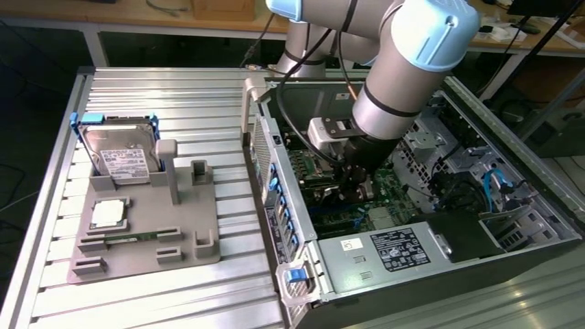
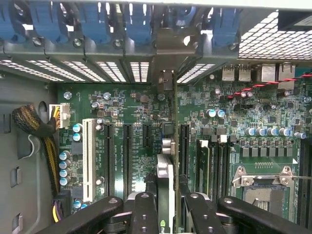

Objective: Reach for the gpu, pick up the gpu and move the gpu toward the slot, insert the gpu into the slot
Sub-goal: 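Insert the gpu into the slot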

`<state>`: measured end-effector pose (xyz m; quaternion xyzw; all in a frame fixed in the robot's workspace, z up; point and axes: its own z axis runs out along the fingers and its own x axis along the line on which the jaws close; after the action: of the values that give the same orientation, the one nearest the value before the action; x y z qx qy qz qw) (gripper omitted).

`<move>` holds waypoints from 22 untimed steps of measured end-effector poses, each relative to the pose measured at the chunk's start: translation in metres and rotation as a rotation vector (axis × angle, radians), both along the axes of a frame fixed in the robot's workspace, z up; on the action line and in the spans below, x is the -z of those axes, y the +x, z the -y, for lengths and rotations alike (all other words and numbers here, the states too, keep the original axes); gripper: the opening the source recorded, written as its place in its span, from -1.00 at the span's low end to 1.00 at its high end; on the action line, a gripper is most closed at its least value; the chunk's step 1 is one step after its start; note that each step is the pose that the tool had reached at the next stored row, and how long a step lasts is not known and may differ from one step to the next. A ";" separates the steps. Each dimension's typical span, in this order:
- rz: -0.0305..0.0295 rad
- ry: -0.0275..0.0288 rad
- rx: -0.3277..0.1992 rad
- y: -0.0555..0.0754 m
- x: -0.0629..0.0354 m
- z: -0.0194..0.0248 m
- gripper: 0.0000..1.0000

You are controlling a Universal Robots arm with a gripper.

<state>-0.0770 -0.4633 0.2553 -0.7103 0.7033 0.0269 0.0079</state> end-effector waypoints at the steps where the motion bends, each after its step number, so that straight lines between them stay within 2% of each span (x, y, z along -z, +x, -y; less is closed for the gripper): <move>1: 0.0001 0.0001 0.000 0.000 -0.0001 0.0003 -0.47; 10: -0.0002 0.0001 0.000 0.000 -0.0053 0.0008 -0.47; 22: -0.0001 0.0004 0.000 0.000 -0.0044 0.0008 -0.47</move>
<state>-0.0769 -0.4640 0.2597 -0.7104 0.7033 0.0270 0.0080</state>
